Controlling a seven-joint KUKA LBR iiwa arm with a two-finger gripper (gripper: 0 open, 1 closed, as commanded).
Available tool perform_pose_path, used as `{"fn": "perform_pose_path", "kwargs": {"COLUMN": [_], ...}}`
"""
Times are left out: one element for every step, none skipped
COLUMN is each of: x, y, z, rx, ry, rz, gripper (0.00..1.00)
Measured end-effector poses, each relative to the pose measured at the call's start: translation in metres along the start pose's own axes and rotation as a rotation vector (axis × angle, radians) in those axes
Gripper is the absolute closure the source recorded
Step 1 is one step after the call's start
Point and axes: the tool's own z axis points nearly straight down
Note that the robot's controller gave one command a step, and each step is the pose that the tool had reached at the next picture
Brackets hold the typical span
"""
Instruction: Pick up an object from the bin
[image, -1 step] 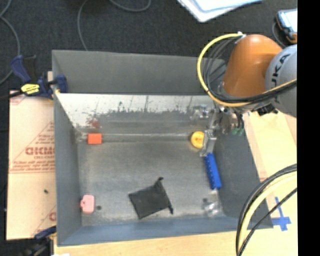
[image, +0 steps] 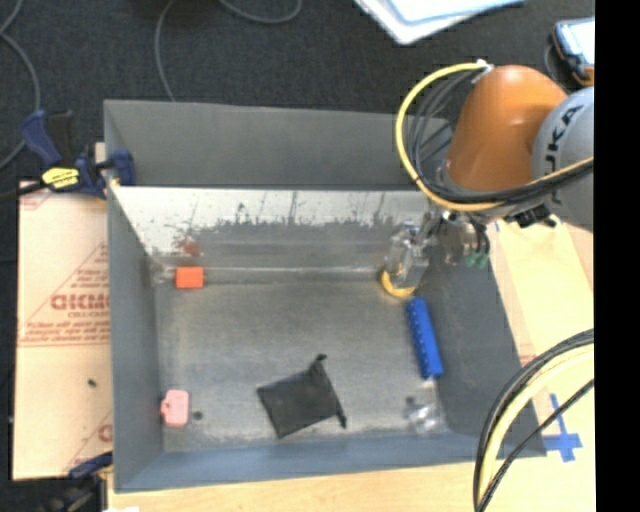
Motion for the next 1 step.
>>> {"fn": "perform_pose_path", "kwargs": {"x": [0.0000], "y": [0.0000], "z": [0.0000], "rx": [0.000], "ry": [0.000], "rz": [-0.001], "gripper": [1.00]}}
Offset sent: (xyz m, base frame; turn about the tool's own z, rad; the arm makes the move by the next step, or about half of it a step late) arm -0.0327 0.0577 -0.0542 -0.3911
